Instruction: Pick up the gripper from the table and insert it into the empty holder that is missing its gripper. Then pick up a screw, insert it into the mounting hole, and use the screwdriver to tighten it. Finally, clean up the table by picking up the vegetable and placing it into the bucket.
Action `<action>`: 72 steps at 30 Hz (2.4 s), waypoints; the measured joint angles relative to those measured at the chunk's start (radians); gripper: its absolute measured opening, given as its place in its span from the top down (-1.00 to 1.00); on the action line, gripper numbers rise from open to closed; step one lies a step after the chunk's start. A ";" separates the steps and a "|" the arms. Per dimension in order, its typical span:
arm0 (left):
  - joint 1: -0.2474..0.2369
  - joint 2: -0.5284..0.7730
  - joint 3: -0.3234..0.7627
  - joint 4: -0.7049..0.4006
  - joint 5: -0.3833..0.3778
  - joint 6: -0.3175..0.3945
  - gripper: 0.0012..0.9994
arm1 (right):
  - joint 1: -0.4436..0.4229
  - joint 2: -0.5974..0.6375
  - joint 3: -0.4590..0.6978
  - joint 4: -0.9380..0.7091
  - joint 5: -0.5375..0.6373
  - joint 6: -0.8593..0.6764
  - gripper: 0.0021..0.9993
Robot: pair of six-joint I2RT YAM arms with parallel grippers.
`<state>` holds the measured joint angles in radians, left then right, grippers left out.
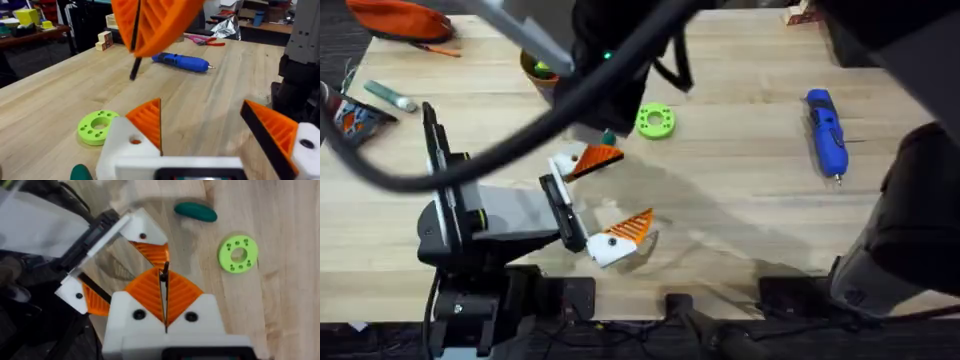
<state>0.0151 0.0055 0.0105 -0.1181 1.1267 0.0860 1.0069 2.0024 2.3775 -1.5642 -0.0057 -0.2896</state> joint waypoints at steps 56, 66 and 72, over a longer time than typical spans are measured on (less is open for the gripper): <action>0.000 0.000 0.000 0.000 0.000 0.000 -0.97 | 0.081 0.086 0.010 0.032 0.020 -0.055 0.99; 0.000 0.000 0.000 0.000 0.000 -0.005 -0.97 | 0.081 0.101 0.011 0.039 0.020 -0.055 0.99; 0.000 0.000 0.000 0.000 0.000 -0.006 -0.98 | 0.081 0.101 0.012 0.039 0.020 -0.055 0.99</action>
<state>0.0154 0.0051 0.0105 -0.1184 1.1263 0.0795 1.0882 2.1033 2.3890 -1.5253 0.0147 -0.3450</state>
